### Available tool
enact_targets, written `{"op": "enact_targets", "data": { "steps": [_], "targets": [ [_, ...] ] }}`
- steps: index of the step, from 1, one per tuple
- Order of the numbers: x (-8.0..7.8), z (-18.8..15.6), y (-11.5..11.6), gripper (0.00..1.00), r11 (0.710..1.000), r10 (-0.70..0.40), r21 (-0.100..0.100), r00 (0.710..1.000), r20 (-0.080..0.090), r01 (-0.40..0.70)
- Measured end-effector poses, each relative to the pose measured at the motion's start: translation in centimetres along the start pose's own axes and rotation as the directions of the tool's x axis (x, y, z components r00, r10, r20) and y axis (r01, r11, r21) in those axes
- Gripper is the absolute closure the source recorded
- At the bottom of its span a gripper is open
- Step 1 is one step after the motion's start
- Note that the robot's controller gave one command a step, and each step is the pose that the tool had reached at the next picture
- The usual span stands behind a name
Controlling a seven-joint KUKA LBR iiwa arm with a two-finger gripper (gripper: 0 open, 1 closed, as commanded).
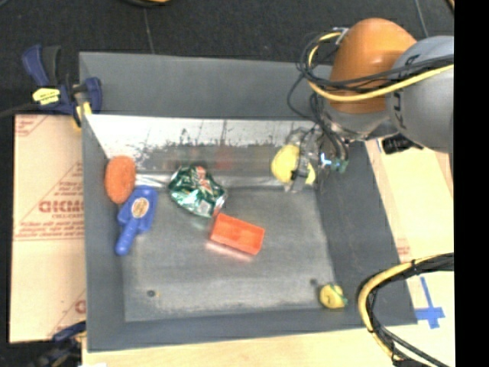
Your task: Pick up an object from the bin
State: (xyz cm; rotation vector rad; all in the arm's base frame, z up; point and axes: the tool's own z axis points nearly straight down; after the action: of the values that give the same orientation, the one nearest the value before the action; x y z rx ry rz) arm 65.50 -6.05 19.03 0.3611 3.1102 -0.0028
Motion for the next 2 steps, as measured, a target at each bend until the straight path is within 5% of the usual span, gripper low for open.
{"op": "enact_targets", "data": {
  "steps": [1,2],
  "targets": [
    [3.7,5.0,2.6,1.00,1.000,-0.008,-0.002,1.000,0.016,0.008],
    [4.6,5.8,4.0,1.00,0.974,-0.225,0.001,0.974,0.012,0.225]
  ]
}}
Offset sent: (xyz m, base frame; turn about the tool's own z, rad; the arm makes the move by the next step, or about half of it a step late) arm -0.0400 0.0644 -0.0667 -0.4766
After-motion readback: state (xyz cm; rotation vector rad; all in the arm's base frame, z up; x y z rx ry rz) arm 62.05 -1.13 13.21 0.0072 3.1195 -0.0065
